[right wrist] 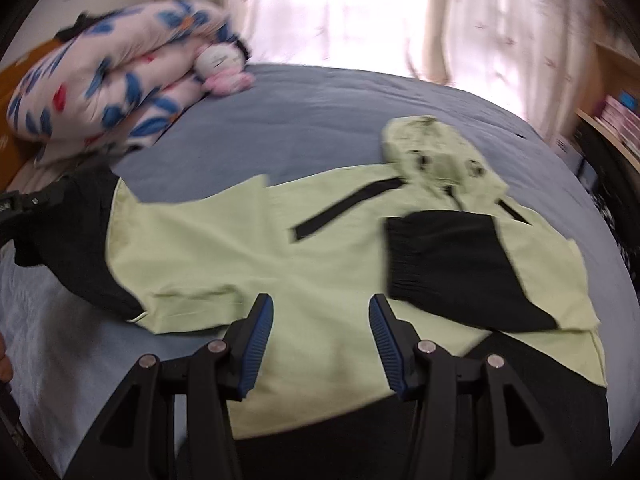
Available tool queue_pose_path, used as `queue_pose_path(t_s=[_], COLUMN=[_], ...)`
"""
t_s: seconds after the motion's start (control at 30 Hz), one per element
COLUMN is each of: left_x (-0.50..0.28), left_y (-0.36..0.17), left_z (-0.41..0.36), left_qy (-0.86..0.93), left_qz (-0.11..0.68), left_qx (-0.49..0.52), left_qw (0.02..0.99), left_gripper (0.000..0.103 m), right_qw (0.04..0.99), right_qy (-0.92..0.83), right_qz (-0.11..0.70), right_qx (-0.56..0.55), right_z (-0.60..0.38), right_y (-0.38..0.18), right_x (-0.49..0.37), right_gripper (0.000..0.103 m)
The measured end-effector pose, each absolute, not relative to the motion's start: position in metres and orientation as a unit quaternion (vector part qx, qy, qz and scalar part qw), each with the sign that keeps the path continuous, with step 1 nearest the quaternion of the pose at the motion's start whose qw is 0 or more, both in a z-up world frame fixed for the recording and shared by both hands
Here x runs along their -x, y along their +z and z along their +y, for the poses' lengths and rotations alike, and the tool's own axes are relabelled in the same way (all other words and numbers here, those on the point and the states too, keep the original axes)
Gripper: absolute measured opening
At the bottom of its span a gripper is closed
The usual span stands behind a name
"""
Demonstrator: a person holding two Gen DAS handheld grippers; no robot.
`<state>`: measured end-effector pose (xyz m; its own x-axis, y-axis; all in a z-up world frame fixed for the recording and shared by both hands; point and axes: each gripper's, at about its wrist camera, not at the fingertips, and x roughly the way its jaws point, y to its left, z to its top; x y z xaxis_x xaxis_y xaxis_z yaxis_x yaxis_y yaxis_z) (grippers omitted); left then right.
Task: Fold large clothes
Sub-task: 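Carry the sleeve across the jacket chest and open the left gripper, then withdraw the left gripper from the folded sleeve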
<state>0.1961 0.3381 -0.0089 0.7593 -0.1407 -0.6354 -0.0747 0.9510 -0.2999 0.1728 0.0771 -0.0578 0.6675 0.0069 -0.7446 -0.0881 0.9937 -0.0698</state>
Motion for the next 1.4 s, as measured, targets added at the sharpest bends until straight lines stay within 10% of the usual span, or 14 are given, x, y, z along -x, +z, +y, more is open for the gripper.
queue_pose_path(t_s=[0.4,0.7,1.4], left_x=[-0.209,-0.193,-0.149], left_y=[-0.052,-0.101,-0.091], left_z=[0.093,0.039,0.078], left_qy=[-0.122,-0.122,-0.184], left_qz=[0.442,0.498,0.507], left_qx=[0.047,-0.005,0.099], left_qw=[0.888,0.859,0.836], left_gripper=[0.004,0.063,0.072], right_qw=[0.915,0.894,0.891], right_qy=[-0.07,-0.057,0.028], right_qz=[0.397,0.441,0.448], right_qx=[-0.013,-0.059,-0.062], right_z=[-0.095,-0.146,-0.113], right_y=[-0.049,-0.087,-0.096], right_x=[-0.138,-0.131,-0.135], right_gripper=[0.05,0.05,0.05])
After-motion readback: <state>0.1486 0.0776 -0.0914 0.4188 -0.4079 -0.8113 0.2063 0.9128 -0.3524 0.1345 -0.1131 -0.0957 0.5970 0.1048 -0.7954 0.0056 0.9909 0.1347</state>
